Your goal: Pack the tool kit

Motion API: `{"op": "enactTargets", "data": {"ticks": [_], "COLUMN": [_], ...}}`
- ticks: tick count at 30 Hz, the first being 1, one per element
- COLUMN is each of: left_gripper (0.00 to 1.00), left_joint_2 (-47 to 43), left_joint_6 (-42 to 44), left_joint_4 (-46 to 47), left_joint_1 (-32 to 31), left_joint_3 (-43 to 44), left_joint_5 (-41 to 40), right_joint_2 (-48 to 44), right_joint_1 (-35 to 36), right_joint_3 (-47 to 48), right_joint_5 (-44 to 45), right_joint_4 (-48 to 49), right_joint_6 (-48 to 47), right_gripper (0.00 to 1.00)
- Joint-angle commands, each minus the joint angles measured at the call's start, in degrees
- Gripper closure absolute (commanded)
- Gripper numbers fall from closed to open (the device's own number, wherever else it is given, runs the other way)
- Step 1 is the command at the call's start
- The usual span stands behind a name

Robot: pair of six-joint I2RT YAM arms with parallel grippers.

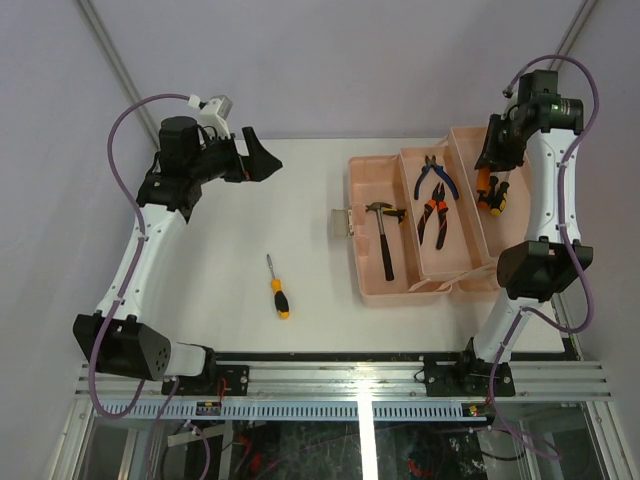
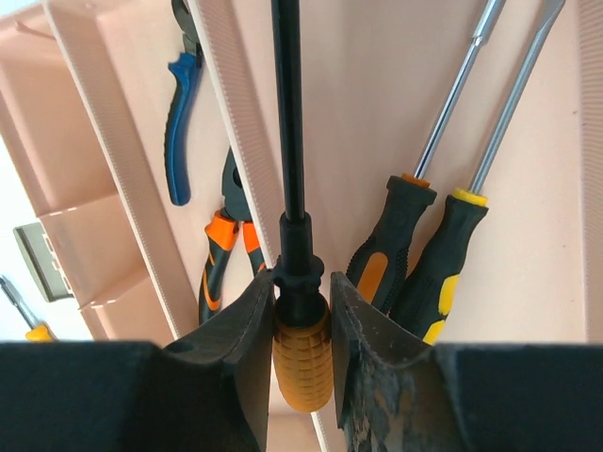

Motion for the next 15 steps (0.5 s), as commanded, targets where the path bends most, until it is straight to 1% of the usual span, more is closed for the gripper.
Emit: {"op": "enactTargets", "data": {"ticks": [1,7,12,15], "left_gripper": [0.03,0.03,0.03,0.03], "left_joint_2": [-2.0,-3.78,-5.25,-5.56], "left_joint_6": [1.7,2.37,1.53,0.72], "left_joint_4": [-2.24,-3.97,-4.57,-5.15], "left_joint_1": [0.52,1.18,1.23,1.19], "left_joint_3": [-1.5,-2.47,-4.05,-4.64], "left_joint_5": [0.71,0.69,0.31,0.48], "right_joint_2": [0.73,2.63,2.19,3.14], "right_joint_1": [0.24,0.24,0.24,0.24], "right_joint_3": [3.65,0.89,-5.05,-5.76], "right_joint_5": [1.95,2.82,2.48,3.19], "right_joint_4": [1.1,3.74,8.52,9.22], "right_joint_6": [-0.88,-0.41,0.69,0.72], "right_gripper": [1.0,1.0,1.0,0.99]}}
